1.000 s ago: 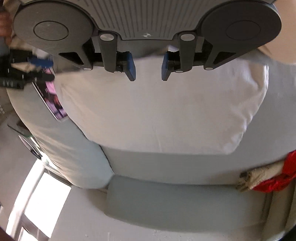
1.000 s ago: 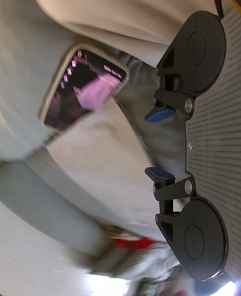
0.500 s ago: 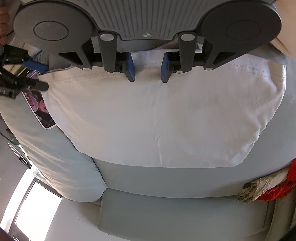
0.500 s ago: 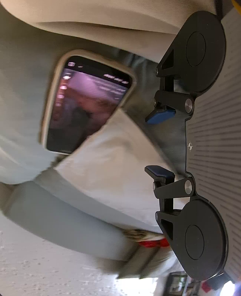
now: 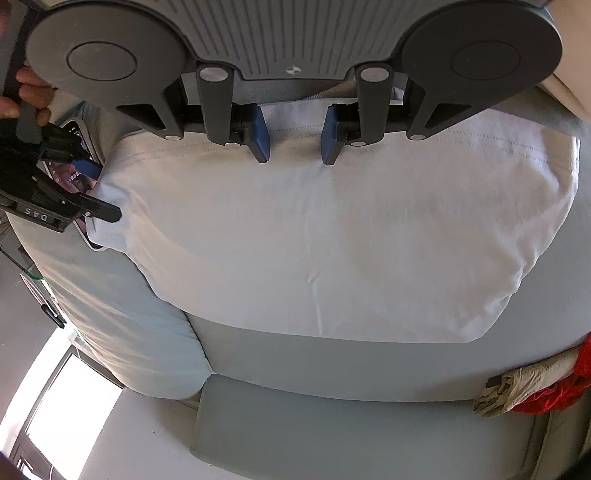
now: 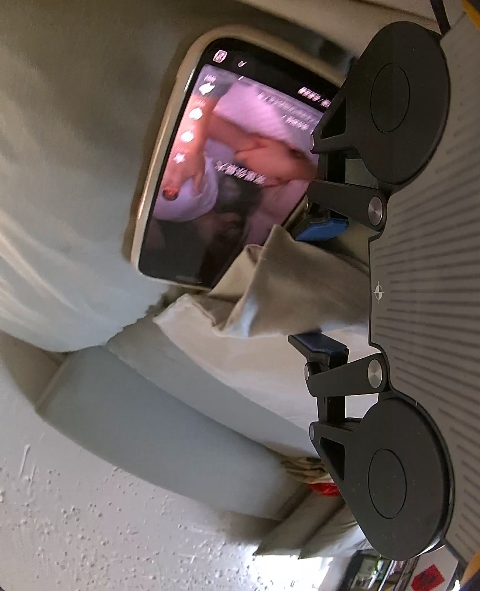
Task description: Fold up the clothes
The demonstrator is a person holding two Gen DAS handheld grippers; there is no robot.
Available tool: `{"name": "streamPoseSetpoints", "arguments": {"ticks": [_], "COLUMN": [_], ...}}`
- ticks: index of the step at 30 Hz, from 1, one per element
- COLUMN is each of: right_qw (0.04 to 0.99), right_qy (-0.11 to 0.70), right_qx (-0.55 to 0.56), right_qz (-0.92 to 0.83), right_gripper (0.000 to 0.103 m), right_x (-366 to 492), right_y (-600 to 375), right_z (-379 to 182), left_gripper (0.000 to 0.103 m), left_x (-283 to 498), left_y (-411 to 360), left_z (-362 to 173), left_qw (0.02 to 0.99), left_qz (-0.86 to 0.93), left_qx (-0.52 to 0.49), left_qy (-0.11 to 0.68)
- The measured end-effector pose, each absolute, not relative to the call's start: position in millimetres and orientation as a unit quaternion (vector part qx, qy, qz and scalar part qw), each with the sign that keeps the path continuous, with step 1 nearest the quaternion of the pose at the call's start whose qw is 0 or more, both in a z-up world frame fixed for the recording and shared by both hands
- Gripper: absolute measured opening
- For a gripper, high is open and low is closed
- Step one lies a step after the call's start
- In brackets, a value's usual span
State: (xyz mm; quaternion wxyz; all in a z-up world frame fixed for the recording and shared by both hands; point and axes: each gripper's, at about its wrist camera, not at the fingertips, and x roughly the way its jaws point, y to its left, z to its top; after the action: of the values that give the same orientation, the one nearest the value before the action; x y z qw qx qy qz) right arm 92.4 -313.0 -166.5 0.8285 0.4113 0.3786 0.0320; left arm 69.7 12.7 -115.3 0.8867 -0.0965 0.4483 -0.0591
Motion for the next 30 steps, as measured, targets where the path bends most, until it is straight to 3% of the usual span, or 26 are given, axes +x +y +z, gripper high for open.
{"name": "streamPoseSetpoints", "arguments": {"ticks": [6,9,11,14,22,30], "right_qw": [0.863,0.870,0.872,0.870,0.875,0.923], "right_qy": [0.366,0.363,0.363,0.368,0.398,0.361], "right_qx": [0.344,0.331,0.329,0.327,0.275,0.116], "right_qz": [0.041,0.035,0.029,0.030,0.020,0.070], "right_gripper": [0.062,0.054,0.030,0.006,0.005,0.005], "right_x": [106,107,109,111,123,122], "right_y": [-293,-290,-293,-297,-276,-170], "right_z": [-165,-164,-164,-159,-119,-45], "left_gripper": [0.030,0.030,0.030,0.029,0.027,0.028], "left_x": [70,70,70,72,77,28], "left_y": [13,14,14,16,22,113], "left_z": [-116,-116,-116,-115,-101,-53], "left_qw": [0.887,0.886,0.886,0.883,0.868,0.901], "left_qz": [-0.062,-0.065,-0.066,-0.071,-0.091,0.012], "left_qx": [-0.095,-0.098,-0.101,-0.104,-0.094,-0.186], "left_qy": [0.448,0.448,0.449,0.453,0.479,0.392]}}
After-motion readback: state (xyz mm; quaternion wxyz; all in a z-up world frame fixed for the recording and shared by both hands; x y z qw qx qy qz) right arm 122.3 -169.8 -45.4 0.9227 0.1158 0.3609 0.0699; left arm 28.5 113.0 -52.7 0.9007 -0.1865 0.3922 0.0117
